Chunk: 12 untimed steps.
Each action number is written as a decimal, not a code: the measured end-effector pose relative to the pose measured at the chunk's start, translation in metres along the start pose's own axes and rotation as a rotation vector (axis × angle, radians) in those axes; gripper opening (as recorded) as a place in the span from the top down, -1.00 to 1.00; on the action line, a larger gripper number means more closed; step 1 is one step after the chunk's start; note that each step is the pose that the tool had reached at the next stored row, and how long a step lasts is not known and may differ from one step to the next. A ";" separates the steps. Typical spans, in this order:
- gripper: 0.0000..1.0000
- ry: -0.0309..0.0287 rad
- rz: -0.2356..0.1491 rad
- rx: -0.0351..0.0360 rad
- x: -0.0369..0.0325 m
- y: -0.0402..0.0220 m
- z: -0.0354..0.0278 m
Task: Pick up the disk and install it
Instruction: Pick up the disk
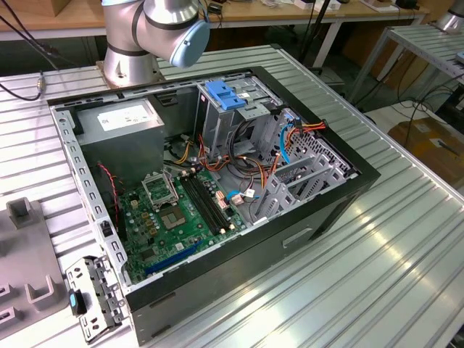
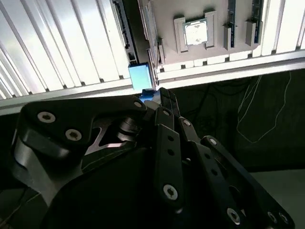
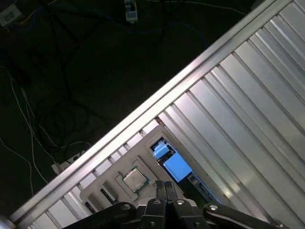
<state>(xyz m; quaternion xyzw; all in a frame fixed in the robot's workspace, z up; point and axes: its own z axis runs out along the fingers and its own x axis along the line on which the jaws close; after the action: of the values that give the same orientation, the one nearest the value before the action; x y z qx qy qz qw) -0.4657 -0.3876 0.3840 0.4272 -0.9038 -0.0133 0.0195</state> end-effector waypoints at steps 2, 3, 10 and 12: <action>0.79 0.0018 -0.043 0.0010 0.0000 0.0000 0.0000; 0.79 0.0026 -0.061 0.0014 0.0000 0.0000 0.0000; 0.79 0.0081 -0.198 0.0047 -0.0002 -0.0002 0.0000; 0.79 0.0098 -0.236 0.0056 -0.0005 -0.0005 0.0000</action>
<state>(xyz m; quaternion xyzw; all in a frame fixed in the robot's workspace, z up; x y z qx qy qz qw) -0.4650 -0.3875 0.3840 0.5307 -0.8472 -0.0109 0.0210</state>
